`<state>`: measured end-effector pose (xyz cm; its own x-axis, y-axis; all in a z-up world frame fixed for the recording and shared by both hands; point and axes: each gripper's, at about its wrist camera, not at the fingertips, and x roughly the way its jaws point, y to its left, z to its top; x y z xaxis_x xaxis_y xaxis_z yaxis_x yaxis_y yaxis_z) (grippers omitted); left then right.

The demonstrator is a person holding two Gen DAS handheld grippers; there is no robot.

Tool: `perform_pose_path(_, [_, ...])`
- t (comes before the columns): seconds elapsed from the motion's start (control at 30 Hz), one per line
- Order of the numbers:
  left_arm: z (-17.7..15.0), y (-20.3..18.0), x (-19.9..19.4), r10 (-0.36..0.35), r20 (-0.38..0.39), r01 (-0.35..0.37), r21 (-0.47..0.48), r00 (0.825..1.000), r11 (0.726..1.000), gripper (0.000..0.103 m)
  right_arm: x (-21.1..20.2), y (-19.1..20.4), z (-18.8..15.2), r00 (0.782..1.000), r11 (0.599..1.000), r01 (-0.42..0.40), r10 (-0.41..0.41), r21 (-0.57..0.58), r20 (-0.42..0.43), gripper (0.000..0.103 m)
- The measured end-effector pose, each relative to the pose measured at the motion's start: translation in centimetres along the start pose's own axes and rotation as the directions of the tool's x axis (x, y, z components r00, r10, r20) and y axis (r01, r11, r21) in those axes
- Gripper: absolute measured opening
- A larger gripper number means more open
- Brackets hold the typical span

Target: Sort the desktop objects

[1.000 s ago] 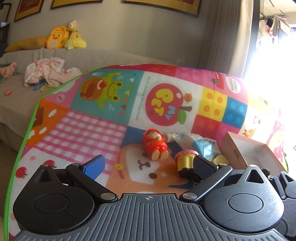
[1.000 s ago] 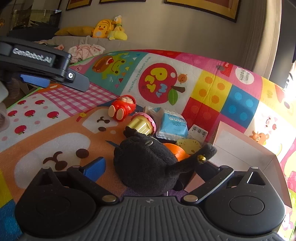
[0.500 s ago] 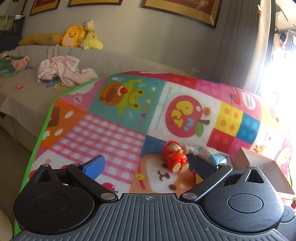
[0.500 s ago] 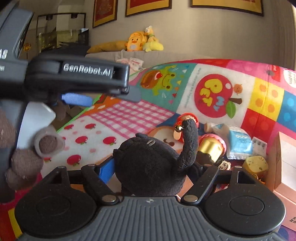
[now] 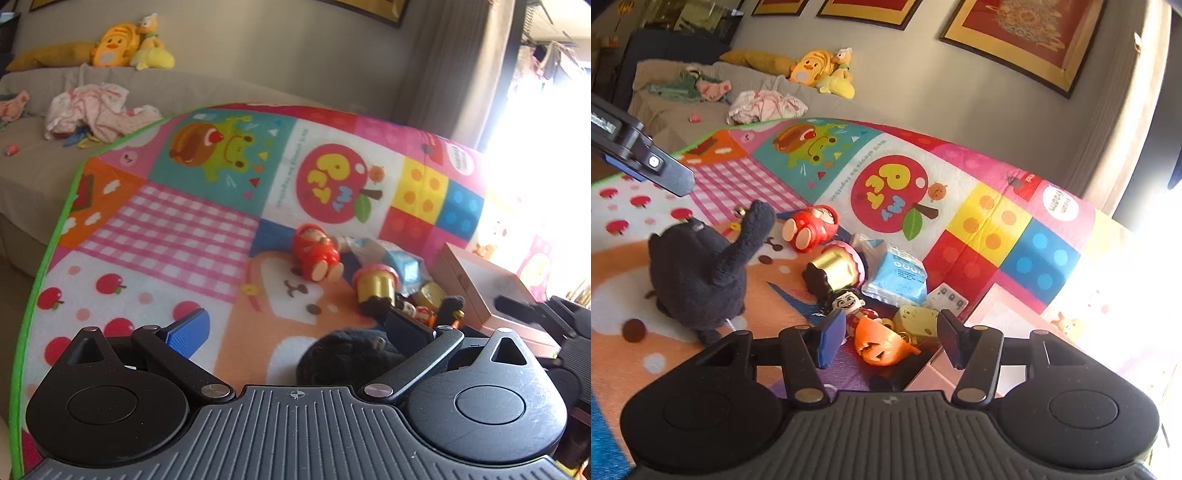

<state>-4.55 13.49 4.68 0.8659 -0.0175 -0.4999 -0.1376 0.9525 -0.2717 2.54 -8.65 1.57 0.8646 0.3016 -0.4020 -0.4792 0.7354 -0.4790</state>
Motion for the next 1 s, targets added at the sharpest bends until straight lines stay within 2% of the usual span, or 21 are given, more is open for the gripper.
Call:
perform_pose_path(0.13, [-1.0,-1.9,-0.3,-0.028,-0.034,0.030,0.051,0.999,0.998,0.103,3.2,1.9,-0.7,0.998,0.994,0.043,-0.048,-0.097,-0.051,0.053])
perform_pose_path(0.17, [-1.3,-2.1,-0.3,-0.027,-0.048,0.030,0.059,0.998,0.998,0.103,3.5,2.1,-0.8,0.997,0.993,0.043,-0.049,-0.107,-0.061,0.040])
perform_pose_path(0.2, [-1.6,-2.4,-0.2,-0.024,-0.065,0.029,0.067,0.998,0.997,0.103,3.5,2.1,-0.8,0.997,0.994,0.030,-0.038,-0.107,-0.072,0.034])
perform_pose_path(0.23, [-2.0,-2.5,0.0,-0.021,-0.081,0.027,0.074,0.997,0.997,0.103,3.1,2.1,-0.8,0.997,0.995,0.028,-0.035,-0.096,-0.074,0.034])
perform_pose_path(0.3, [-2.7,-2.8,0.3,-0.016,-0.109,0.025,0.083,0.994,0.996,0.103,1.7,1.5,-0.8,0.997,0.998,0.013,-0.018,-0.066,-0.073,0.025])
perform_pose_path(0.33, [-3.1,-2.9,0.5,-0.015,-0.124,0.025,0.083,0.992,0.996,0.103,0.7,1.1,-0.8,0.997,0.999,-0.007,0.004,-0.039,-0.076,0.018])
perform_pose_path(0.37, [-3.4,-3.1,0.7,-0.013,-0.135,0.025,0.081,0.991,0.996,0.103,-0.4,0.4,-0.8,0.996,0.999,-0.043,0.043,0.003,-0.081,0.004])
perform_pose_path(0.4, [-3.6,-3.2,0.9,-0.016,-0.146,0.027,0.077,0.989,0.997,0.103,-1.6,-0.3,-0.8,0.992,0.995,-0.087,0.091,0.046,-0.087,0.003])
perform_pose_path(0.5, [-4.1,-4.1,1.2,-0.032,-0.160,0.045,0.076,0.987,0.996,0.103,-5.1,-2.4,-1.5,0.977,0.972,-0.181,0.195,0.153,-0.082,0.003])
perform_pose_path(0.57, [-4.2,-4.9,1.5,-0.034,-0.165,0.048,0.084,0.986,0.995,0.103,-6.6,-3.2,-2.2,0.973,0.961,-0.202,0.219,0.188,-0.075,0.003])
perform_pose_path(0.63, [-4.4,-5.5,1.8,-0.030,-0.172,0.046,0.090,0.985,0.995,0.103,-7.6,-3.0,-2.9,0.984,0.976,-0.157,0.167,0.152,-0.056,0.003])
perform_pose_path(0.73, [-4.6,-6.1,2.2,-0.016,-0.184,0.034,0.098,0.983,0.995,0.103,-7.0,-1.2,-3.2,0.999,0.999,-0.035,0.035,0.001,-0.024,0.008])
perform_pose_path(0.8, [-4.5,-6.4,2.2,-0.006,-0.180,0.025,0.106,0.984,0.994,0.103,-5.7,-0.1,-3.1,1.000,0.996,-0.018,0.017,-0.083,-0.005,0.020])
perform_pose_path(0.87, [-4.3,-6.3,2.1,0.001,-0.174,0.019,0.109,0.985,0.994,0.103,-4.0,0.7,-2.6,1.000,0.993,-0.005,0.004,-0.120,-0.005,0.041])
perform_pose_path(1.0, [-3.9,-5.7,2.9,0.015,-0.179,0.004,0.106,0.984,0.994,0.103,0.1,2.1,-1.7,0.998,0.985,0.011,-0.021,-0.170,-0.055,0.042])
